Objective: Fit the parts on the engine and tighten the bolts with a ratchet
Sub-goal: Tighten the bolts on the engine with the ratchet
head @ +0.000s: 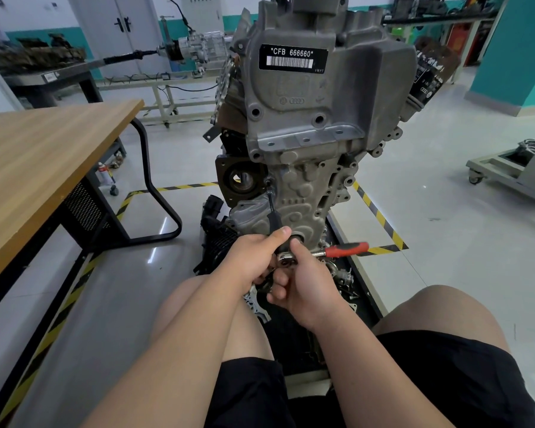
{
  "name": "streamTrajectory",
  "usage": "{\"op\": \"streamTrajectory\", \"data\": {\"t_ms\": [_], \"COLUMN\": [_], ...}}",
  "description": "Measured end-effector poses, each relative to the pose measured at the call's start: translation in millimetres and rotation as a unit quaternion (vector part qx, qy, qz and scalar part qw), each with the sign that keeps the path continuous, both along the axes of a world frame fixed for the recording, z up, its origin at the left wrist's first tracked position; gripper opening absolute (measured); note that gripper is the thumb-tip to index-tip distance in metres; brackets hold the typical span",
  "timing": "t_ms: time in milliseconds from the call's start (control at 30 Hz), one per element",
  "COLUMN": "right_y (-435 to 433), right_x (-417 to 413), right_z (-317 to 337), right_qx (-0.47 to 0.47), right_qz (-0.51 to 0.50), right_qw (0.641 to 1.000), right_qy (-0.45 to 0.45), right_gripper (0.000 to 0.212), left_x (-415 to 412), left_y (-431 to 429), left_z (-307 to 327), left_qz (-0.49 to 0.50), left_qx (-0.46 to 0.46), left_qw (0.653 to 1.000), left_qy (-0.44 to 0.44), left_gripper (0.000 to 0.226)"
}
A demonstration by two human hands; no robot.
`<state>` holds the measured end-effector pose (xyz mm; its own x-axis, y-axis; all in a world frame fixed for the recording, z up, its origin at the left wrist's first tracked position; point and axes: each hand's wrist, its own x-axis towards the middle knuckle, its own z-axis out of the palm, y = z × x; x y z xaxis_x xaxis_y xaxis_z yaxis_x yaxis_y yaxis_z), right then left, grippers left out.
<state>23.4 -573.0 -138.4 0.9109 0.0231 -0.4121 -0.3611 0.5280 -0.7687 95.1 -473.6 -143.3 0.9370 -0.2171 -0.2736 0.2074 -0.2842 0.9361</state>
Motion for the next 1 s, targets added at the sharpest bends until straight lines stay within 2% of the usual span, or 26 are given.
{"op": "streamTrajectory", "data": {"t_ms": [67,133,200,300,400,467,600,633,800,900,1000], "right_y": [-2,-3,-3,1,4,7,8,7,7,6,5], "right_x": [-1,-3,-4,-7,-9,-9,-5,-3,-2,-2,-2], "right_z": [1,3,4,7,7,8,10,10,9,14,18], "right_qx": [-0.206,-0.375,-0.493,-0.608,-0.659,-0.654,-0.496,-0.466,-0.380,-0.392,-0.527], "right_qz": [-0.008,-0.001,-0.004,-0.021,-0.032,-0.029,-0.065,-0.084,-0.072,-0.056,-0.018], "right_qw": [0.978,0.926,0.867,0.786,0.741,0.744,0.859,0.875,0.920,0.915,0.843], "right_qy": [-0.019,-0.043,-0.077,-0.111,-0.125,-0.131,-0.110,-0.101,-0.070,-0.076,-0.106], "right_gripper": [0.055,0.058,0.051,0.032,0.035,0.043,0.030,0.031,0.034,0.033,0.026], "left_x": [2,4,5,5,5,5,3,3,5,5,5], "left_y": [-2,-3,-3,-4,-5,-4,-3,-3,-2,-2,-4], "left_z": [-2,-3,-4,-4,-3,-4,-4,-4,-8,-7,-6], "left_qz": [0.006,0.012,0.013,0.015,0.015,0.007,0.009,0.011,0.015,0.018,0.016], "left_qx": [0.007,0.014,0.017,0.009,0.003,0.006,0.025,0.027,0.030,0.023,0.012], "left_qw": [1.000,1.000,1.000,1.000,1.000,1.000,1.000,0.999,0.999,0.999,1.000], "left_qy": [-0.013,-0.015,-0.016,-0.015,-0.015,-0.014,-0.016,-0.019,-0.021,-0.028,-0.021], "left_gripper": [0.045,0.045,0.049,0.050,0.052,0.049,0.055,0.058,0.050,0.047,0.044]}}
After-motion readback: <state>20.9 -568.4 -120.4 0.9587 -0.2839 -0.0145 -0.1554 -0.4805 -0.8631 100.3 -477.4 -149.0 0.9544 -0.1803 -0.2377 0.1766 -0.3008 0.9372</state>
